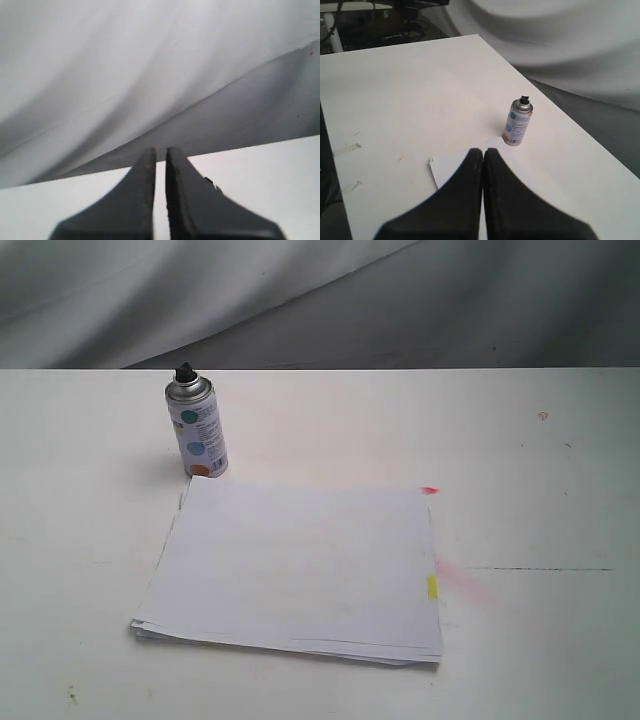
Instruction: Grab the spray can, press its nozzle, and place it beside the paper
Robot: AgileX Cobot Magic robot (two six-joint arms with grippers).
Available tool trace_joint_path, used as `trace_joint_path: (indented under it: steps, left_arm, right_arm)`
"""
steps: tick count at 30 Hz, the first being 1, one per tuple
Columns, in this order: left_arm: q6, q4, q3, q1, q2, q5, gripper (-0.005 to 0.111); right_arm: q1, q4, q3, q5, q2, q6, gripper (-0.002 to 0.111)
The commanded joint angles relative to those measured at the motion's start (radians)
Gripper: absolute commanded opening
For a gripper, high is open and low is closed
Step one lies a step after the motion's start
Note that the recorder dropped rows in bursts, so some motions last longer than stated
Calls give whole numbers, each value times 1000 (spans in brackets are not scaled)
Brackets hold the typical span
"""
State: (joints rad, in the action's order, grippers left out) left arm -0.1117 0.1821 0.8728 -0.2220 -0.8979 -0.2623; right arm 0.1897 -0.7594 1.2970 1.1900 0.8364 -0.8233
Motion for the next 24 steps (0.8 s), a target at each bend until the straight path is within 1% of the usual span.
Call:
trace_joint_path:
  steps: [1, 3, 7, 9, 12, 14, 16, 18, 20, 22, 24]
  left_arm:
    - [-11, -21, -95, 1, 294, -46, 0]
    - [-11, -44, -136, 1, 428, -82, 0]
    - [-11, -77, -220, 1, 636, -131, 0]
    - [-11, -78, -278, 1, 719, -131, 0]
    - [-11, -107, -369, 1, 789, -111, 0]
    - [-11, -152, -433, 1, 812, -51, 0]
    - [-11, -207, -503, 1, 816, 40, 0]
    - [-11, -233, -556, 1, 813, 118, 0]
    - [-11, -233, -608, 1, 811, 189, 0]
    - [-11, -233, -659, 1, 811, 251, 0]
    - [-11, -225, -698, 1, 811, 262, 0]
  right_arm:
    - [-2, 12, 4, 31, -117, 92, 0]
    - [-2, 35, 2, 31, -171, 132, 0]
    - [-2, 80, -32, 31, -274, 196, 0]
    - [-2, 84, -89, 31, -318, 207, 0]
    - [-2, 83, -237, 19, -361, 199, 0]
    - [-2, 60, -369, -116, -377, 167, 0]
    - [-2, -7, -507, -276, -378, 91, 0]
    - [-2, -106, -630, -446, -378, -1, 0]
    - [-2, -246, -757, -608, -378, -143, 0]
    - [-2, -334, -849, -710, -378, -262, 0]
    - [-2, -376, -922, -759, -378, -317, 0]
